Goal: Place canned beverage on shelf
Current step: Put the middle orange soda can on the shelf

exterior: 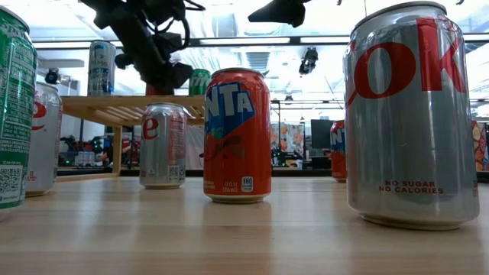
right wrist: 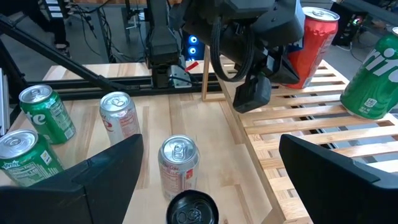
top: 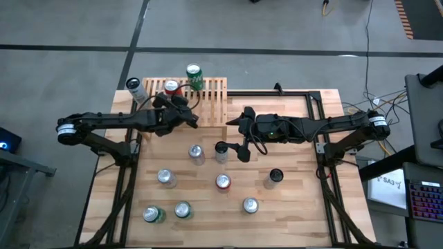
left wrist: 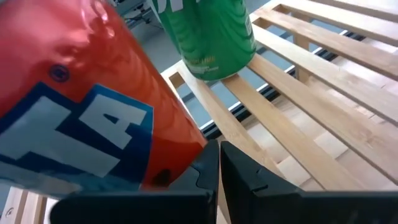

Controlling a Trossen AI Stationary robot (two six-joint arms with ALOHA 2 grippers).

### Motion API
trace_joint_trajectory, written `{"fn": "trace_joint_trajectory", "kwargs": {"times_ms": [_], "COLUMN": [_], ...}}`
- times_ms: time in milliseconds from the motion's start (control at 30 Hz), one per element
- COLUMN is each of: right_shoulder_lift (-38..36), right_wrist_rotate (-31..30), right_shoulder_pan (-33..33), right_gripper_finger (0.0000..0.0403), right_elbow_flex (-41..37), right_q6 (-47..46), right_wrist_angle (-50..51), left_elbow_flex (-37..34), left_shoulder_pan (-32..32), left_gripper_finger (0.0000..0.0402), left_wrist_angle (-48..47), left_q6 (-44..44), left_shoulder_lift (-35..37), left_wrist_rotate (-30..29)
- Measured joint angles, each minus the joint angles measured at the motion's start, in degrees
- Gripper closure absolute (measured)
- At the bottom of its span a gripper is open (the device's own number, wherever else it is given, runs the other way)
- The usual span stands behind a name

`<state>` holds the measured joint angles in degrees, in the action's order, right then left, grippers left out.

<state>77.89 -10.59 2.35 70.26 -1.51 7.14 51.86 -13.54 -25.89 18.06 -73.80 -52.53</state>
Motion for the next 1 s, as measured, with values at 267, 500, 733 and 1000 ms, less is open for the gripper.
{"fn": "trace_joint_trajectory", "kwargs": {"times_ms": [267,500,733,1000], "right_shoulder_lift": [0.00,0.00,0.00,0.00], "right_wrist_rotate": [0.00,0.00,0.00,0.00], "right_shoulder_pan": [0.00,0.00,0.00,0.02], "right_gripper_finger": [0.0039,0.0039,0.0039,0.0039], "right_elbow_flex": [0.00,0.00,0.00,0.00], "right_q6": [-0.01,-0.01,-0.01,-0.01], "right_wrist_angle": [-0.01,-0.02,0.00,-0.02], "left_elbow_flex": [0.00,0.00,0.00,0.00], "left_shoulder_pan": [0.00,0.00,-0.02,-0.02], "left_gripper_finger": [0.0401,0.0401,0.0401,0.0401], "left_wrist_angle": [-0.98,-1.22,-2.14,-1.88], "left_q6": [0.74,0.74,0.74,0.67], "left_shoulder_lift": [0.27,1.66,5.43,6.45], "left_wrist_rotate": [0.00,0.15,0.11,0.73]}}
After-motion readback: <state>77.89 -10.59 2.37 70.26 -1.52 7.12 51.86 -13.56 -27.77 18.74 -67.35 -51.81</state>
